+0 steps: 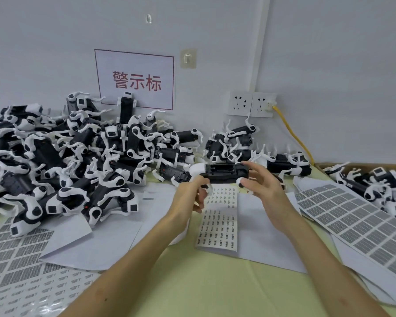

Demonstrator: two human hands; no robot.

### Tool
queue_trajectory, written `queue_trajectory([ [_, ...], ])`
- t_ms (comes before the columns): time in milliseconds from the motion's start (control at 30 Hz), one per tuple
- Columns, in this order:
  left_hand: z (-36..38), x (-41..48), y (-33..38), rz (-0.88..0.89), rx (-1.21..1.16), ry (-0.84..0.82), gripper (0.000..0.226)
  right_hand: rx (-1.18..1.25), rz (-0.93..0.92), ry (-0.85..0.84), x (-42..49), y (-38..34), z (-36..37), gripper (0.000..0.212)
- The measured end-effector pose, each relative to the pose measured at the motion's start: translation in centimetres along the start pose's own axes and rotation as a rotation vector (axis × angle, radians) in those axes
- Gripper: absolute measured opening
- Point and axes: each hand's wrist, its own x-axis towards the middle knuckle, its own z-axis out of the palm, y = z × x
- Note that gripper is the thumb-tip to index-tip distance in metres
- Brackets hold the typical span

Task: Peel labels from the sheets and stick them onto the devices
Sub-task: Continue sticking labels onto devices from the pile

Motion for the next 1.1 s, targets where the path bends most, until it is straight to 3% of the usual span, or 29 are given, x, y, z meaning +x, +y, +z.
queue_trajectory([
  [167, -0.5, 0.7, 0.0, 0.035, 0.043, 0.048, 0.059, -0.074, -0.022, -0.050, -0.4, -0.2, 0.2, 0.069],
  [400, -0.5, 0.3, 0.5, 0.034, 0.019, -0.010, 0.062, -0.034, -0.054, -0.080, -0.4, 0.1, 0.5, 0.049],
  [533, -0.5, 0.1, 0.8, 0.074, 0.008, -0.016, 0.050, -0.005, -0.069, -0.010, 0.0, 0.2, 0.1, 0.056],
  [667, -0.3, 0.0, 1.0, 0.066, -0.087, -0.062, 0.026, 0.111, -0.037, 0.098, 0.5, 0.7, -0.1, 0.044],
  [767, -0.3, -0.1, 1.0, -0.008, -0.103, -0.070, 0.027, 0.224, 0.026, 0.197, 0.8, 0.6, -0.5, 0.028],
  [867, -0.1, -0.4, 1.0, -0.076, 0.010, -0.191, 0.041, 0.297, 0.068, 0.212, 0.8, 0.1, -0.8, 0.053],
  [967, 0.8, -0.9, 0.9, -0.027, 0.049, -0.320, 0.044, 0.246, 0.058, 0.156, 0.5, -0.1, -0.3, 0.070],
  [1100, 1.8, -1.2, 0.7, -0.043, -0.030, -0.291, 0.062, 0.083, 0.105, -0.004, -0.2, 0.3, 1.1, 0.060],
])
